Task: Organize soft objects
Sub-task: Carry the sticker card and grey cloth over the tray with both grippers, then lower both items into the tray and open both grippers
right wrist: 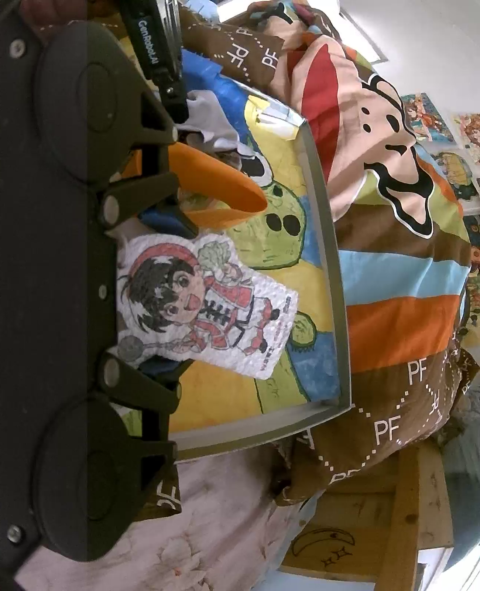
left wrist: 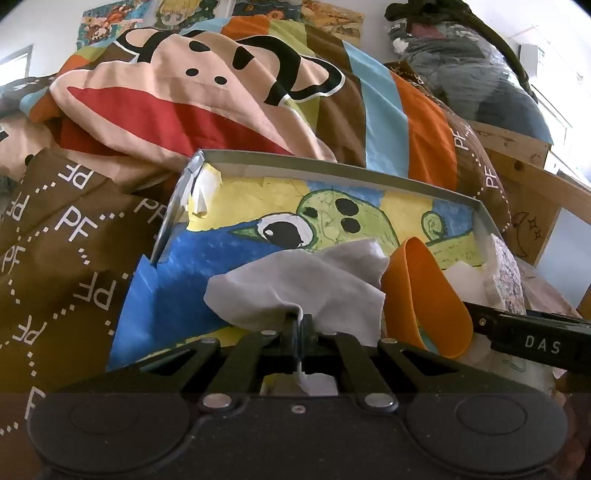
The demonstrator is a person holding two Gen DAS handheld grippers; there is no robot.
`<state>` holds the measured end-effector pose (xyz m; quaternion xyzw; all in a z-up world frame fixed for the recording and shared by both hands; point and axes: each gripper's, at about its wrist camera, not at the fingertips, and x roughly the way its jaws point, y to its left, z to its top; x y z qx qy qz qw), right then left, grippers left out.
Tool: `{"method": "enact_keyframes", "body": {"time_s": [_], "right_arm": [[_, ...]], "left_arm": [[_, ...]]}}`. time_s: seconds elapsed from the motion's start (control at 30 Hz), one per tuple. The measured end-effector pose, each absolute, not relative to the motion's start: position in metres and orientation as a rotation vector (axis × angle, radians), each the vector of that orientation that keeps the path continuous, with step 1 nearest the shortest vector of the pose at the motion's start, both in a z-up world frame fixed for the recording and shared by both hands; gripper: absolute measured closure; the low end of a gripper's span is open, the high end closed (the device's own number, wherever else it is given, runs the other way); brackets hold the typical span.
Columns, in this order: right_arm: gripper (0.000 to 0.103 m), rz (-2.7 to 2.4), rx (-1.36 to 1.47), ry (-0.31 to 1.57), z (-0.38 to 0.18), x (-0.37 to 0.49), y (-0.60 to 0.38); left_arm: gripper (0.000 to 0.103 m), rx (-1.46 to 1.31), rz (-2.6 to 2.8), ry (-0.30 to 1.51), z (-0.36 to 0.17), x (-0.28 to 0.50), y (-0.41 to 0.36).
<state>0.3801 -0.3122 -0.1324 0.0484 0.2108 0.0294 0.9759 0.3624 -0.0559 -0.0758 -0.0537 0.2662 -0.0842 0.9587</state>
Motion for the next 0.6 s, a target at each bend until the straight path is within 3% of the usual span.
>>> {"method": "enact_keyframes", "body": {"time_s": [0.2, 0.23, 0.6], "right_arm": [[0.046, 0.029, 0.084, 0.422, -0.127, 0.38, -0.315], [0.041, 0.026, 0.081, 0.426, -0.126, 0.381, -0.315], [0.027, -0.009, 0.083, 0.415, -0.12, 0.378, -0.321]], "left_arm": [[0.1, -0.107, -0.179, 0.54, -0.071, 0.364, -0.056], [0.1, -0.105, -0.18, 0.54, -0.07, 0.363, -0.057], [0.095, -0.09, -0.171, 0.536, -0.065, 0.36, -0.059]]}}
